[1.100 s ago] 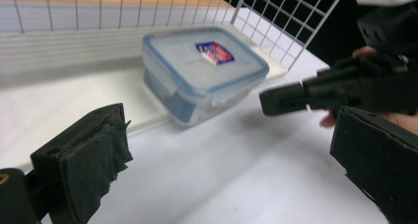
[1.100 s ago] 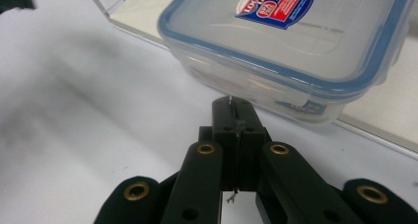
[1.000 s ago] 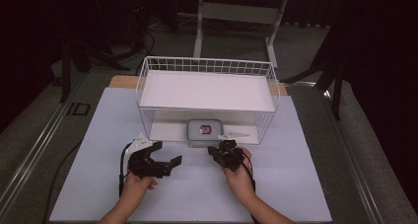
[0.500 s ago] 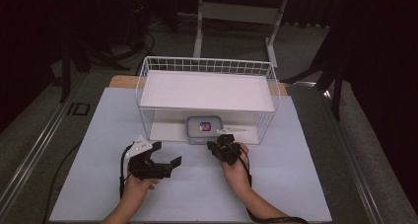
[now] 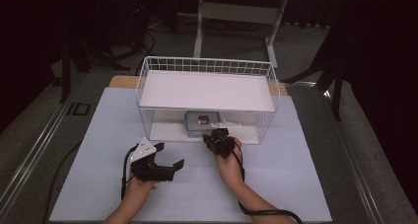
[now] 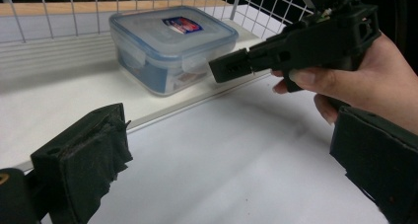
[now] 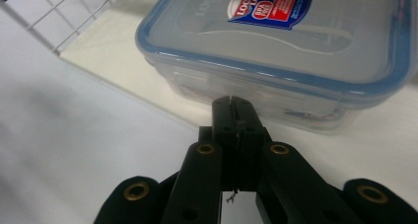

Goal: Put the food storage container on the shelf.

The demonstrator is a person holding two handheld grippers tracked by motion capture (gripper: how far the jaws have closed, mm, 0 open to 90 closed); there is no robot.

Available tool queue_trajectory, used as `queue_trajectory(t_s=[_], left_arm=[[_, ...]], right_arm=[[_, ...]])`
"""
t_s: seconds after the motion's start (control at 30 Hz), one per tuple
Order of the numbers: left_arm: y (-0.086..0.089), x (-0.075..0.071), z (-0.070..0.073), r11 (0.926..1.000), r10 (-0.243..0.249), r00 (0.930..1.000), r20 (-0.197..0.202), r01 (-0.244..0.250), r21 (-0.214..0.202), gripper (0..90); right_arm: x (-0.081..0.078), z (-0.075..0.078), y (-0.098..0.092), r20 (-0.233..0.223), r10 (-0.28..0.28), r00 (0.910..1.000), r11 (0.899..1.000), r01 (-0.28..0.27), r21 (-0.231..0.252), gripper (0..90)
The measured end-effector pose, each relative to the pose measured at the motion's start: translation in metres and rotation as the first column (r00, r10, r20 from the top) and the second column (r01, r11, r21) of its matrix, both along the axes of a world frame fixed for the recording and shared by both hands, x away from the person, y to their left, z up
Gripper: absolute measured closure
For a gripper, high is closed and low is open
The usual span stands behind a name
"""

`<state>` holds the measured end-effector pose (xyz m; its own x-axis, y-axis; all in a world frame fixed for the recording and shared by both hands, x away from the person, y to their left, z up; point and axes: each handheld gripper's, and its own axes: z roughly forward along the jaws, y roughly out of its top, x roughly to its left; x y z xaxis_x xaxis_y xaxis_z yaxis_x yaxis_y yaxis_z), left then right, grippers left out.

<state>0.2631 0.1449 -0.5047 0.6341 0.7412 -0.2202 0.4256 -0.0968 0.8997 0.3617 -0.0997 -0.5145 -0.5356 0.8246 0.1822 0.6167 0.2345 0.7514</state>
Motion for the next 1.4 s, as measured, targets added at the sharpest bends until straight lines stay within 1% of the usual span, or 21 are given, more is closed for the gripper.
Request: queue_trajectory(t_s=[0.07,0.13,0.2,0.27,0.37,0.43,0.5,0.6,0.73,0.8,0.93,0.97,1.03,1.07,1.1,1.17,1.2,1.27,1.3,1.37,1.4], left_arm=[[0.001,0.0,0.0,1.0,0.003,1.0,-0.003,-0.003,-0.005,2.2],[0.002,0.001,0.0,0.9999,0.008,1.0,0.0,-0.008,-0.008,2.1],[0.002,0.001,0.0,0.9999,0.012,0.9999,-0.004,-0.012,-0.007,2.2],[0.002,0.0,0.001,0.9998,0.017,0.9998,0.0,-0.017,-0.012,2.1],[0.002,0.0,0.001,0.9998,0.02,0.9998,0.008,-0.02,-0.006,2.2],[0.002,0.0,0.002,0.9998,0.019,0.9998,0.006,-0.019,0.001,2.2],[0.003,-0.001,0.002,0.9998,0.022,0.9997,0.01,-0.022,0.002,2.2],[0.003,-0.002,0.003,0.9997,0.022,0.9996,0.017,-0.022,0.009,2.2],[0.004,-0.002,0.003,0.9997,0.023,0.9996,0.018,-0.023,0.01,2.2],[0.005,-0.002,0.003,0.9997,0.024,0.9996,0.017,-0.024,0.005,2.2],[0.005,-0.003,0.003,0.9998,0.02,0.9996,0.02,-0.021,0.008,2.2],[0.005,-0.003,0.003,0.9997,0.02,0.9996,0.019,-0.02,0.01,2.2],[0.005,-0.003,0.004,0.9998,0.021,0.9996,0.02,-0.021,0.007,2.2],[0.005,-0.002,0.003,0.9997,0.02,0.9996,0.02,-0.021,0.011,2.2],[0.005,-0.002,0.003,0.9997,0.021,0.9996,0.02,-0.021,0.009,2.1],[0.005,-0.002,0.002,0.9998,0.017,0.9996,0.021,-0.017,0.009,2.2],[0.005,-0.002,0.002,0.9999,0.008,0.9995,0.031,-0.008,0.007,2.2],[0.003,-0.002,0.002,1.0,0.0,0.9983,0.058,-0.001,0.006,2.1],[0.002,-0.003,0.002,0.9999,-0.002,0.9969,0.078,0.001,0.016,2.2],[0.001,-0.003,0.003,0.9995,-0.002,0.9964,0.085,0.0,0.033,2.1],[0.0,-0.003,0.003,0.9996,-0.004,0.9962,0.087,0.001,0.028,2.1]], right_arm=[[0.002,0.0,0.0,-0.009,-0.008,0.9999,1.0,0.008,0.017,89.9],[0.004,-0.001,0.002,-0.01,-0.005,0.9999,1.0,0.005,0.022,89.9],[0.004,-0.001,0.005,-0.008,0.005,1.0,1.0,-0.005,0.026,89.9],[0.004,-0.002,0.01,-0.001,0.018,0.9998,0.999,-0.018,0.029,89.9],[0.001,-0.002,0.017,0.013,0.045,0.9989,0.999,-0.045,0.025,89.9],[0.0,-0.003,0.023,0.023,0.059,0.998,0.998,-0.06,0.021,89.9],[0.0,-0.003,0.028,0.024,0.066,0.9975,0.997,-0.067,0.023,89.9],[0.004,-0.004,0.034,0.022,0.065,0.9977,0.998,-0.065,0.02,89.9],[0.01,-0.005,0.039,0.012,0.053,0.9985,0.998,-0.054,0.03,89.9],[0.013,-0.005,0.041,0.019,0.05,0.9986,0.998,-0.051,0.03,89.9],[0.018,-0.007,0.044,0.034,0.053,0.998,0.999,-0.053,0.003,89.7],[0.018,-0.007,0.044,0.035,0.049,0.9982,0.999,-0.049,0.006,89.3],[0.015,-0.009,0.043,0.025,0.041,0.9989,0.999,-0.042,0.023,87.8],[0.013,-0.008,0.042,0.03,0.048,0.9984,0.999,-0.049,0.022,87.8],[0.009,-0.007,0.042,0.029,0.053,0.9981,0.998,-0.054,0.031,87.8],[0.003,-0.004,0.039,0.049,0.08,0.9956,0.996,-0.081,0.027,86.9],[0.0,-0.002,0.037,0.054,0.083,0.995,0.996,-0.085,0.027,86.9],[-0.006,0.002,0.031,0.051,0.087,0.9949,0.995,-0.09,0.044,86.0],[-0.008,0.003,0.028,0.053,0.089,0.9946,0.995,-0.091,0.045,85.0],[-0.014,0.007,0.02,0.07,0.099,0.9926,0.994,-0.102,0.031,84.3],[-0.017,0.009,0.016,0.082,0.104,0.9912,0.994,-0.106,0.024,83.7]])
